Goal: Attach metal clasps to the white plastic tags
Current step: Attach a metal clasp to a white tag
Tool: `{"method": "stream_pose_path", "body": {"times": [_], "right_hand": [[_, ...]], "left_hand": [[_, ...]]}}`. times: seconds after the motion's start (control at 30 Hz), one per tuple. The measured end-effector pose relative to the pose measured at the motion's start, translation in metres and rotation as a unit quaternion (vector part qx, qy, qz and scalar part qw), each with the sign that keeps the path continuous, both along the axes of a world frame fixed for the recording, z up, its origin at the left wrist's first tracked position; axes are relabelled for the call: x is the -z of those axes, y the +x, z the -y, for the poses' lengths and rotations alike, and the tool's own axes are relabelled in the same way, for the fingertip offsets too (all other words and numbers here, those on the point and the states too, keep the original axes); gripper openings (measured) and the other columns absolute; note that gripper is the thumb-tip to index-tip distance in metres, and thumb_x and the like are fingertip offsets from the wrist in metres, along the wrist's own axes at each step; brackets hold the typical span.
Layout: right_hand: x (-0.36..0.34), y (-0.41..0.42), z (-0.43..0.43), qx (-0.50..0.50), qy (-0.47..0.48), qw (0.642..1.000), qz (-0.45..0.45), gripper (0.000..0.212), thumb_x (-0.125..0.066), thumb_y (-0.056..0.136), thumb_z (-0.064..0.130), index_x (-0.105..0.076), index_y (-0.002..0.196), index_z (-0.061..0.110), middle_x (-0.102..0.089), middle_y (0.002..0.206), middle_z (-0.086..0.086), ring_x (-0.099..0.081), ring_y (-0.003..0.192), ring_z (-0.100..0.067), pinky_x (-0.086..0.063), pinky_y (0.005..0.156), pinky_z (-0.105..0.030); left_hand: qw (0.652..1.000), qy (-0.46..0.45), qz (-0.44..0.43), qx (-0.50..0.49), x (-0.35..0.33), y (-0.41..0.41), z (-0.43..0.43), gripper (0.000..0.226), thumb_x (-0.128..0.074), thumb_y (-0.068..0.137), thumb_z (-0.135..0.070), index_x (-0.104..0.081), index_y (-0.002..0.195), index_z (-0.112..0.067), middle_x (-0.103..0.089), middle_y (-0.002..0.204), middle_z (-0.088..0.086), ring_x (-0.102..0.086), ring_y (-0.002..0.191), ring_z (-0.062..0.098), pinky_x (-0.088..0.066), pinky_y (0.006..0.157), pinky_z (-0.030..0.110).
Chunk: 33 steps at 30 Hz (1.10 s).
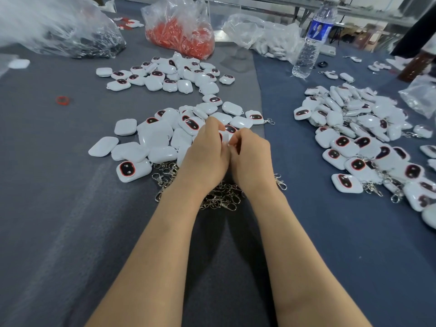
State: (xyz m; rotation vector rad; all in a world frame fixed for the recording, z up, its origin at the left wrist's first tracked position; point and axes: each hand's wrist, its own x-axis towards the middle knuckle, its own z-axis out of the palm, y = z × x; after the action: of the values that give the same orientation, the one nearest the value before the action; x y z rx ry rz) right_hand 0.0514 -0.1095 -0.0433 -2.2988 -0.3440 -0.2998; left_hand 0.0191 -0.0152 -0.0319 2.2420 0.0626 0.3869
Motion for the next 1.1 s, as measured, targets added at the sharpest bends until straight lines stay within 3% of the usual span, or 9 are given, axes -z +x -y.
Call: {"method": "stream_pose_path", "body": {"times": [0.1, 0.23, 0.5, 0.6, 0.67, 0.73, 0.8, 0.9, 1.1], "right_hand": [[0.0, 0.0, -0.001, 0.004, -0.027, 1.0, 0.003, 0.005, -0.051, 0.088, 0.008, -0.054, 0.085, 0.01, -0.059, 0.08, -0.006, -0.053, 0.073, -0.023, -0.047, 0.067, -0.039], [-0.002, -0.001, -0.002, 0.014, -0.032, 0.999, 0.002, 0.008, -0.05, 0.087, 0.008, -0.052, 0.083, 0.014, -0.06, 0.081, -0.004, -0.053, 0.075, -0.021, -0.045, 0.065, -0.035], [-0.007, -0.002, 0.009, 0.028, 0.116, 0.992, -0.039, 0.011, -0.055, 0.085, 0.005, -0.059, 0.083, 0.014, -0.055, 0.068, 0.007, -0.048, 0.057, 0.005, -0.038, 0.056, -0.006], [-0.012, -0.001, 0.013, 0.029, 0.126, 0.991, -0.047, 0.016, -0.054, 0.086, 0.004, -0.056, 0.081, 0.019, -0.058, 0.074, 0.002, -0.048, 0.06, 0.001, -0.037, 0.059, -0.003], [-0.014, -0.001, 0.014, 0.014, 0.124, 0.991, -0.045, 0.023, -0.052, 0.086, 0.003, -0.054, 0.077, 0.024, -0.062, 0.08, -0.005, -0.046, 0.06, -0.003, -0.038, 0.059, -0.004], [-0.016, -0.003, 0.014, -0.005, 0.12, 0.992, -0.043, 0.029, -0.051, 0.085, 0.002, -0.053, 0.073, 0.028, -0.062, 0.079, -0.007, -0.043, 0.058, -0.003, -0.037, 0.057, -0.005], [-0.017, -0.003, 0.013, -0.028, 0.115, 0.992, -0.04, 0.03, -0.052, 0.085, 0.001, -0.052, 0.072, 0.028, -0.059, 0.074, -0.002, -0.042, 0.057, -0.003, -0.037, 0.055, -0.005], [-0.017, -0.003, 0.013, -0.052, 0.099, 0.993, -0.027, 0.029, -0.055, 0.086, 0.002, -0.049, 0.078, 0.029, -0.056, 0.074, 0.005, -0.044, 0.06, -0.004, -0.037, 0.058, -0.006], [-0.016, -0.004, 0.011, -0.057, 0.104, 0.993, -0.017, 0.021, -0.054, 0.087, 0.001, -0.05, 0.09, 0.022, -0.056, 0.078, 0.008, -0.05, 0.067, -0.003, -0.041, 0.063, -0.007]], "left_hand": [[1.0, -0.003, -0.009, 0.006, 0.0, 0.001, -0.002, 0.025, -0.044, 0.096, -0.013, -0.039, 0.12, -0.013, -0.051, 0.115, 0.005, -0.049, 0.091, 0.021, -0.039, 0.077, 0.032], [0.999, 0.017, -0.035, 0.022, 0.002, 0.001, -0.004, 0.027, -0.043, 0.097, -0.016, -0.038, 0.123, -0.012, -0.045, 0.103, 0.001, -0.047, 0.084, 0.018, -0.032, 0.071, 0.028], [0.999, -0.05, 0.01, -0.005, -0.001, -0.001, -0.007, 0.023, -0.049, 0.094, -0.015, -0.047, 0.116, -0.021, -0.051, 0.074, -0.009, -0.047, 0.06, 0.004, -0.036, 0.053, 0.011], [0.997, -0.061, 0.031, -0.025, -0.003, -0.001, -0.006, 0.035, -0.047, 0.094, -0.011, -0.051, 0.125, -0.026, -0.058, 0.089, -0.001, -0.058, 0.073, 0.011, -0.044, 0.069, 0.021], [0.997, -0.056, 0.04, -0.043, -0.003, 0.001, -0.007, 0.028, -0.047, 0.094, -0.012, -0.059, 0.116, -0.024, -0.057, 0.102, 0.004, -0.059, 0.085, 0.015, -0.042, 0.08, 0.023], [0.997, -0.038, 0.041, -0.048, -0.002, 0.002, -0.006, 0.018, -0.053, 0.092, -0.016, -0.065, 0.104, -0.022, -0.054, 0.111, 0.005, -0.05, 0.082, 0.01, -0.035, 0.076, 0.018], [0.998, -0.035, 0.032, -0.04, -0.001, 0.002, -0.003, 0.013, -0.06, 0.089, -0.02, -0.066, 0.1, -0.02, -0.052, 0.115, 0.003, -0.046, 0.076, 0.005, -0.039, 0.079, 0.021], [0.998, -0.034, 0.027, -0.046, -0.001, 0.002, -0.003, 0.012, -0.063, 0.087, -0.021, -0.065, 0.099, -0.018, -0.051, 0.116, 0.002, -0.046, 0.081, 0.009, -0.045, 0.084, 0.03], [0.998, -0.007, 0.036, -0.052, 0.0, 0.003, -0.002, 0.003, -0.06, 0.089, -0.02, -0.062, 0.09, -0.019, -0.048, 0.108, -0.002, -0.043, 0.082, 0.011, -0.042, 0.08, 0.029]]}}
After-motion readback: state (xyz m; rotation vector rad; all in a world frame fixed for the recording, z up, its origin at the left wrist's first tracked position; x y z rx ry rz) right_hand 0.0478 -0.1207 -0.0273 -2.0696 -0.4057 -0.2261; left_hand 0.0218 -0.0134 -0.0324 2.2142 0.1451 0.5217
